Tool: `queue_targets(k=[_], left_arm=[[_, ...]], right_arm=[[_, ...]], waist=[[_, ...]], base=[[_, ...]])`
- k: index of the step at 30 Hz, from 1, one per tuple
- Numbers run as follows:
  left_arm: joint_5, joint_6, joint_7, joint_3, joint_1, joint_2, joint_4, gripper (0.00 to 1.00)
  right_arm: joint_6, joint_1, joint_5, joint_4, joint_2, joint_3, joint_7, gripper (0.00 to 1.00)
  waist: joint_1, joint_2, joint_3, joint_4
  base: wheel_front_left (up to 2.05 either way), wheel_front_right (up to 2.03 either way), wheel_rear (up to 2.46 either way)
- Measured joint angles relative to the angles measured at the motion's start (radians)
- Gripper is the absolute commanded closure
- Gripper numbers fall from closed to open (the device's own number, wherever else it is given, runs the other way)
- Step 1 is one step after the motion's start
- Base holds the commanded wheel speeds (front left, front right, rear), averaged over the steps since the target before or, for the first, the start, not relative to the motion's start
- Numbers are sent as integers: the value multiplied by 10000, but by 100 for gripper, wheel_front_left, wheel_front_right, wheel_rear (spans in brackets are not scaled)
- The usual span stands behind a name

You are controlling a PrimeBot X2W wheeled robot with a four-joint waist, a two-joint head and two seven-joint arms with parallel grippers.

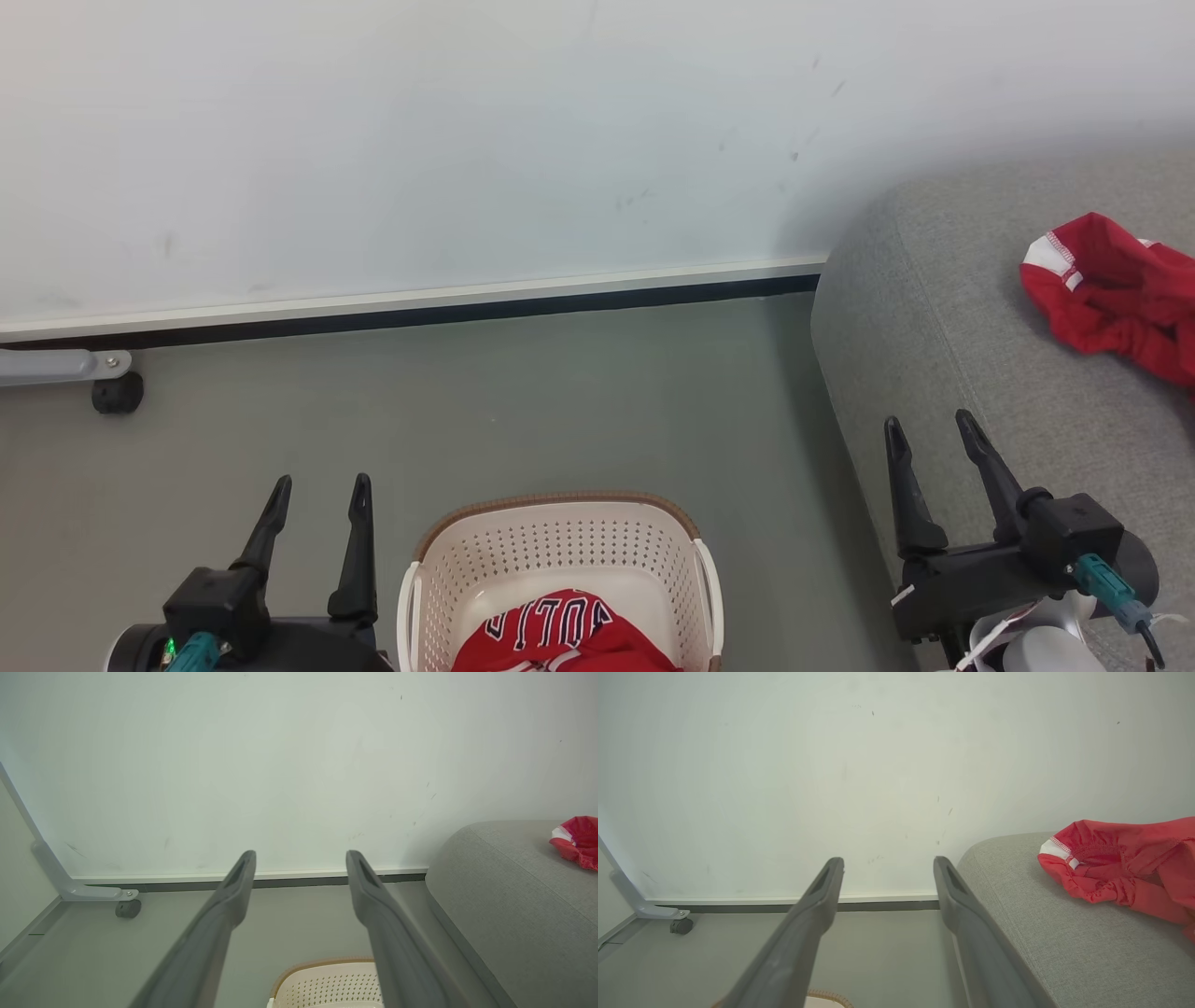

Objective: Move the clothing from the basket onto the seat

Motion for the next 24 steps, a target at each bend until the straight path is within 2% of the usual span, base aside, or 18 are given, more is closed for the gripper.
queue_targets(k=[16,24], left_arm=[[117,2,174,54,34,-73,-167,0],[203,2,188,-12,-22,-199,-428,0]], right_arm=[[-15,19,4,-297,-25,-21,165,0],[-105,51,2,-1160,-48,-40,257,0]], waist=[[0,0,59,10],[0,0,575,-31]], base=[[0,0,0],[0,0,0]])
